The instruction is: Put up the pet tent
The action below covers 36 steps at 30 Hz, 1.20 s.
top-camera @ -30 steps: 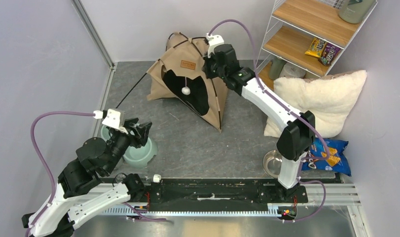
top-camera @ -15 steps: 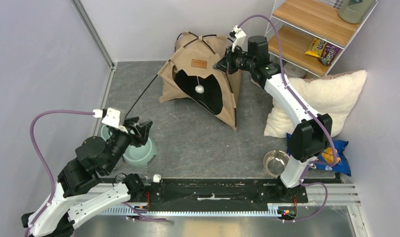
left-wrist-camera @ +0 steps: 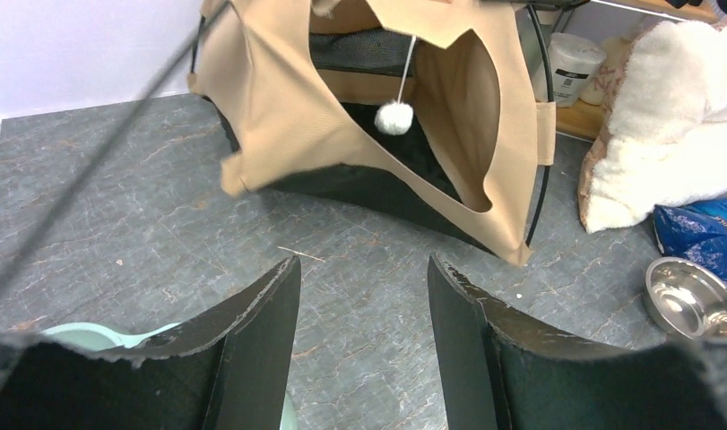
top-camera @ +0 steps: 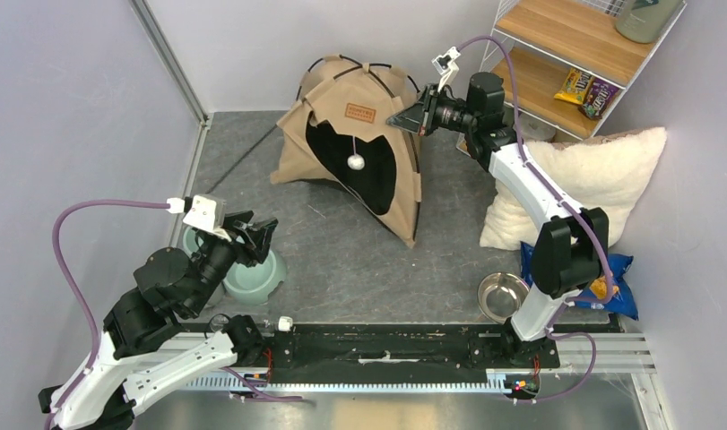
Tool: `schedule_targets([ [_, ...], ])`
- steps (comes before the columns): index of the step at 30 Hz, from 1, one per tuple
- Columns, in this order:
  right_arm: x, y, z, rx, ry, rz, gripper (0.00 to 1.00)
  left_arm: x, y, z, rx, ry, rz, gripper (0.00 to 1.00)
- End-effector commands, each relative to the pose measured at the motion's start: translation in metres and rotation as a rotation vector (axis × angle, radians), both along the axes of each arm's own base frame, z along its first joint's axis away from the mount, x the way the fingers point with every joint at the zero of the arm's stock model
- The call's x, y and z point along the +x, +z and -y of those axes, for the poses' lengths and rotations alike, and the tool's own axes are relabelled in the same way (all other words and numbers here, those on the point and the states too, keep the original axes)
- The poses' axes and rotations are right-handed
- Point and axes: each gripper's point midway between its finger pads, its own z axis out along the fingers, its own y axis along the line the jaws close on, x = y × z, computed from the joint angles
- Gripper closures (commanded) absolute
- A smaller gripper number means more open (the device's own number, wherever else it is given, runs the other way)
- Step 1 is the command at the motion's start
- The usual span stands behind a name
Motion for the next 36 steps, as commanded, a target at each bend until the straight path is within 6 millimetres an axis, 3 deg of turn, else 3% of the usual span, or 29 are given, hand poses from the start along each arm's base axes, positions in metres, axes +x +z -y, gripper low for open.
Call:
schedule_targets([
  [1, -0.023, 0.095, -0.005, 0.269, 0.104, 0.177, 1.0, -0.001, 0.019, 0.0, -0.027, -0.015, 0.051, 0.39],
  [5, -0.027, 0.094, -0.008, 0.25, 0.187, 0.173, 1.0, -0.009, 0.026, -0.007, -0.06, -0.026, 0.059, 0.39],
  [10, -0.028, 0.059, -0.007, 0.088, 0.257, 0.148, 1.0, -0.023, 0.04, -0.016, -0.099, -0.061, 0.088, 0.39],
  [14, -0.043, 0.032, -0.004, -0.008, 0.342, 0.089, 1.0, -0.033, 0.052, -0.017, -0.115, -0.108, 0.118, 0.39],
  [20, -0.052, 0.0, 0.002, -0.095, 0.409, 0.011, 0.98, -0.033, 0.056, -0.021, -0.106, -0.097, 0.126, 0.38],
  [24, -0.036, -0.015, 0.009, -0.178, 0.3, -0.022, 0.74, -0.03, 0.052, -0.02, -0.094, -0.087, 0.116, 0.38],
  [26, -0.026, -0.02, 0.013, -0.228, 0.216, -0.029, 0.51, -0.028, 0.051, -0.018, -0.086, -0.084, 0.112, 0.38],
  [28, -0.018, -0.022, 0.018, -0.274, 0.128, -0.031, 0.37, -0.026, 0.05, -0.017, -0.075, -0.076, 0.108, 0.38],
  [32, -0.007, -0.007, 0.03, -0.303, -0.074, -0.021, 0.23, -0.022, 0.046, -0.016, -0.056, -0.065, 0.101, 0.38],
  [36, -0.003, 0.028, 0.048, -0.274, -0.307, 0.016, 0.18, -0.019, 0.043, -0.013, -0.038, -0.061, 0.094, 0.38],
])
